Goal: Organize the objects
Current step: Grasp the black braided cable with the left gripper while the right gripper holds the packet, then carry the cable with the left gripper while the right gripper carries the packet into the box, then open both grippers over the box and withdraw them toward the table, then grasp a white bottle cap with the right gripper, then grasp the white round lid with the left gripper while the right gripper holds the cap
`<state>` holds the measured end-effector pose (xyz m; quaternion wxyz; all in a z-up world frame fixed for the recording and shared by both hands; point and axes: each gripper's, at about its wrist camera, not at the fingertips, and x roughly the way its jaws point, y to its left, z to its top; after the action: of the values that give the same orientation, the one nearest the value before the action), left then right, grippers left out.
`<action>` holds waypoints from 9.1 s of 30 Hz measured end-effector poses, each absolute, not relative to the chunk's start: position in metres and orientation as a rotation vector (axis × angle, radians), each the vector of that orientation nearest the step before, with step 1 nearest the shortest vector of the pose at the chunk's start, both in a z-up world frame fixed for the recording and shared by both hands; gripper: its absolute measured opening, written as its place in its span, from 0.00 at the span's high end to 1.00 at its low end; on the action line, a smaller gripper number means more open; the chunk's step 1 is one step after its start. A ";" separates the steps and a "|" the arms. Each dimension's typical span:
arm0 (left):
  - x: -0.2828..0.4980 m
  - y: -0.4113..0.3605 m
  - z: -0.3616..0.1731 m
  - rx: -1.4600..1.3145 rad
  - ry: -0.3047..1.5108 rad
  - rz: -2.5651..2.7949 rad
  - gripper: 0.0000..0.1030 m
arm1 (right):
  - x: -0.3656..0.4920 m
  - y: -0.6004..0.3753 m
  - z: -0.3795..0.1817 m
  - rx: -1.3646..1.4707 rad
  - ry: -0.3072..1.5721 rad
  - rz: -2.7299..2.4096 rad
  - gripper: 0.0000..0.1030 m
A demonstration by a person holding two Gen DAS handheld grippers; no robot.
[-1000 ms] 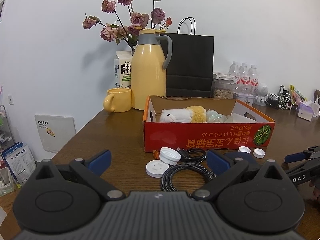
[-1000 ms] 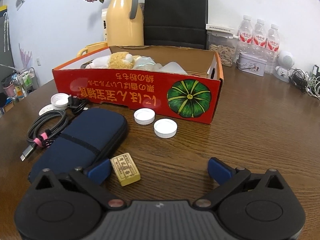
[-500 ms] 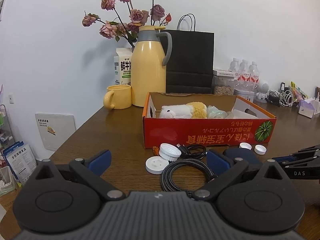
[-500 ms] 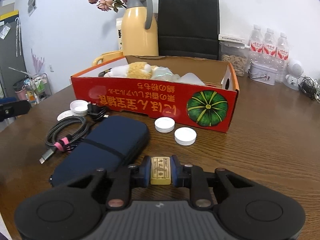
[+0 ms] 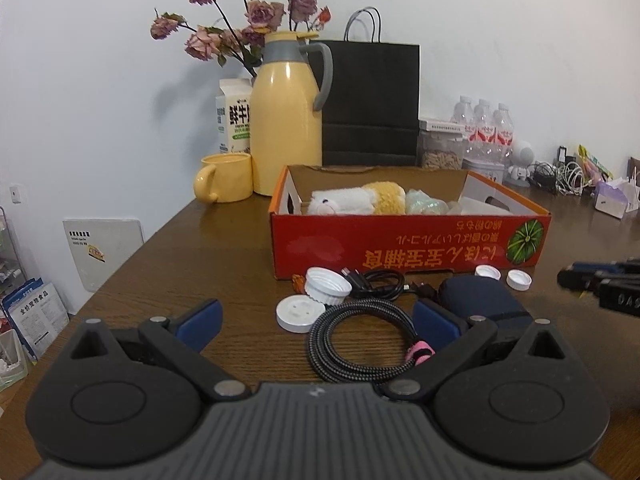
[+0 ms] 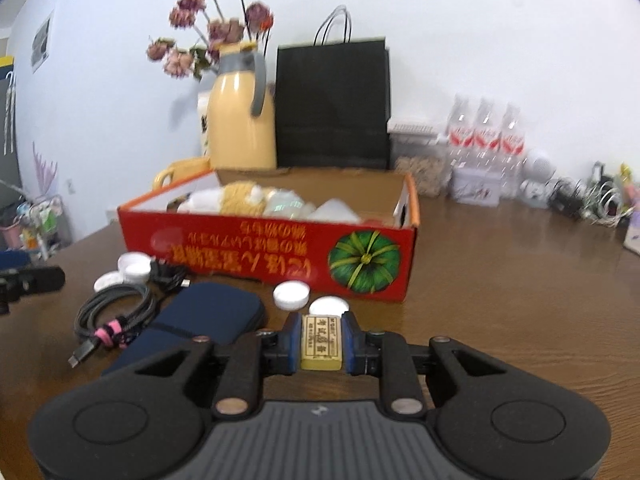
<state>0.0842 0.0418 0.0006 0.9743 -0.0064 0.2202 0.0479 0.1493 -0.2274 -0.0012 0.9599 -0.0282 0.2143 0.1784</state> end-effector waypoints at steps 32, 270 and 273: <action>0.151 0.021 -0.032 -0.031 0.692 0.066 0.00 | 0.140 -0.236 0.003 -0.009 0.359 0.374 0.81; 0.178 0.041 -0.033 -0.034 0.696 0.120 0.00 | 0.226 -0.199 -0.022 -0.093 0.633 0.338 0.73; 0.179 0.041 -0.033 -0.033 0.696 0.119 0.00 | 0.225 -0.198 -0.021 -0.096 0.631 0.339 0.73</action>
<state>0.1794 0.0405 -0.0329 0.9381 -0.0162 0.3409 0.0584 0.2250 -0.1983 -0.0214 0.9355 -0.0468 0.3085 0.1657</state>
